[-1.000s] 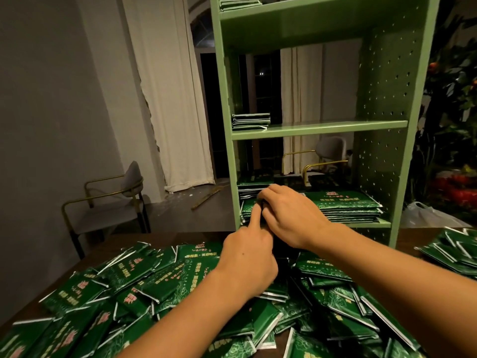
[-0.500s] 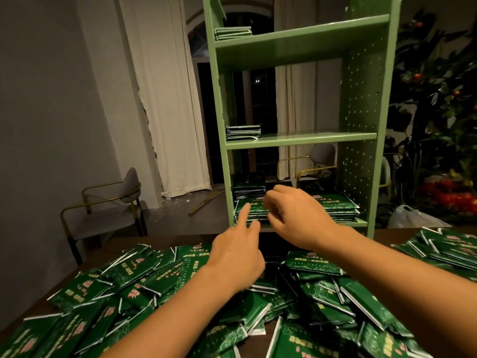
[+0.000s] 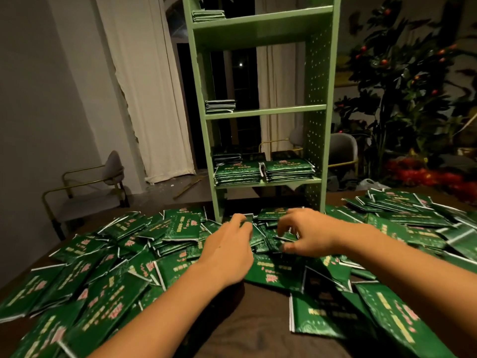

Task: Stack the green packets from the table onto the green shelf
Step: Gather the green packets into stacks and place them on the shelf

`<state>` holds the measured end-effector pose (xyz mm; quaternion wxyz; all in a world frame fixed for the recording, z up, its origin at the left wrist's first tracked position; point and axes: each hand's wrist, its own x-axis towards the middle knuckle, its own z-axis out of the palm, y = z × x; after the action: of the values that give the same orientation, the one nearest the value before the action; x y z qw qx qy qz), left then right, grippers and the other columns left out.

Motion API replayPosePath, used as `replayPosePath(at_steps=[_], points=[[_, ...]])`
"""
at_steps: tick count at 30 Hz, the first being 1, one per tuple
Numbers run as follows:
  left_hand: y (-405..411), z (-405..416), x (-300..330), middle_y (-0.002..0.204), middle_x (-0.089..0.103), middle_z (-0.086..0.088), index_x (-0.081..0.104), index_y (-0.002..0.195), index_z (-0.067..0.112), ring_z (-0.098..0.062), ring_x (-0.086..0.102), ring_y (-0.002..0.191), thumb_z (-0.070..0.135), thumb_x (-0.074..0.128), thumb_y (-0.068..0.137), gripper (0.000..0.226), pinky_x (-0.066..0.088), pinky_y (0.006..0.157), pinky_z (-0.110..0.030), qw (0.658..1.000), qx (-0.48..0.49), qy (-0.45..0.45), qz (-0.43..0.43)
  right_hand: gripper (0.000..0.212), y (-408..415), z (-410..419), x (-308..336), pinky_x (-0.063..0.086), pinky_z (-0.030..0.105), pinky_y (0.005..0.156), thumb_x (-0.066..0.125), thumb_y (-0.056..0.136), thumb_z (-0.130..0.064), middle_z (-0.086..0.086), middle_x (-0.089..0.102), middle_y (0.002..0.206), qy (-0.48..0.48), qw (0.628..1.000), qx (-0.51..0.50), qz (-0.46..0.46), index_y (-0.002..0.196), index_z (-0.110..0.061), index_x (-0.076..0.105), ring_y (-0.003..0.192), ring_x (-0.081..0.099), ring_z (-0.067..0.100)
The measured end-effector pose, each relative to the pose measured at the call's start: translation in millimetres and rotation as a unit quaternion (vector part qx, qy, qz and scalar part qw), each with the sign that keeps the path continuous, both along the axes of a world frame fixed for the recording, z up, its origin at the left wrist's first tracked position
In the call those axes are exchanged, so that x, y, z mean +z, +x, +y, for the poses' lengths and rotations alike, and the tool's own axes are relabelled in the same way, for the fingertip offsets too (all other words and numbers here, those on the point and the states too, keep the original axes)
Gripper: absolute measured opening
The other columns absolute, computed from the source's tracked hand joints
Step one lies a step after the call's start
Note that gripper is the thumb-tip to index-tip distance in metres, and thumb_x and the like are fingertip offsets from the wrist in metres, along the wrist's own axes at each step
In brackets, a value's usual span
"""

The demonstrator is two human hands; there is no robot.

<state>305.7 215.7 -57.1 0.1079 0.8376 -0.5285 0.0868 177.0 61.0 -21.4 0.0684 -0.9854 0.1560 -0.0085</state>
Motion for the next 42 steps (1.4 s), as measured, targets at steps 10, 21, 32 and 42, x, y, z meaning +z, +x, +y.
replayPosePath(at_steps=[10, 21, 32, 42], points=[[-40, -23, -66, 0.107, 0.051, 0.005, 0.052, 0.103, 0.02, -0.018, 0.046, 0.102, 0.018, 0.046, 0.097, 0.01, 0.039, 0.091, -0.034, 0.986, -0.081, -0.125, 0.071, 0.107, -48, 2, -20, 0.041, 0.04, 0.112, 0.091, 0.058, -0.055, -0.008, 0.043, 0.146, 0.054, 0.983, -0.019, 0.176, 0.149, -0.035, 0.039, 0.136, 0.045, 0.02], [-26, -8, -71, 0.095, 0.061, 0.01, 0.06, 0.1, 0.027, -0.014, 0.055, 0.093, 0.033, 0.057, 0.096, 0.008, 0.047, 0.084, -0.037, 0.978, -0.084, -0.128, 0.143, 0.104, -33, -5, -58, 0.044, 0.038, 0.106, 0.084, 0.053, -0.071, -0.008, 0.046, 0.127, 0.07, 0.997, -0.002, 0.032, 0.143, -0.034, 0.046, 0.123, 0.047, 0.016], [-22, -7, -71, 0.092, 0.066, 0.014, 0.066, 0.102, 0.028, 0.0, 0.059, 0.087, 0.029, 0.061, 0.097, 0.007, 0.044, 0.074, -0.015, 0.966, -0.095, -0.13, 0.203, 0.11, -60, 10, -65, 0.028, 0.031, 0.119, 0.08, 0.057, -0.074, -0.019, 0.034, 0.143, 0.055, 0.995, 0.077, 0.021, 0.15, -0.039, 0.034, 0.138, 0.024, 0.003], [-24, 3, -64, 0.086, 0.053, 0.007, 0.051, 0.077, 0.025, -0.016, 0.05, 0.091, 0.032, 0.043, 0.102, 0.027, 0.039, 0.079, -0.035, 0.99, -0.034, -0.039, 0.128, 0.055, -45, 38, -78, 0.043, 0.019, 0.091, 0.077, 0.073, -0.048, -0.011, 0.056, 0.108, 0.054, 0.987, 0.122, -0.09, 0.12, -0.026, 0.058, 0.101, 0.05, 0.007]])
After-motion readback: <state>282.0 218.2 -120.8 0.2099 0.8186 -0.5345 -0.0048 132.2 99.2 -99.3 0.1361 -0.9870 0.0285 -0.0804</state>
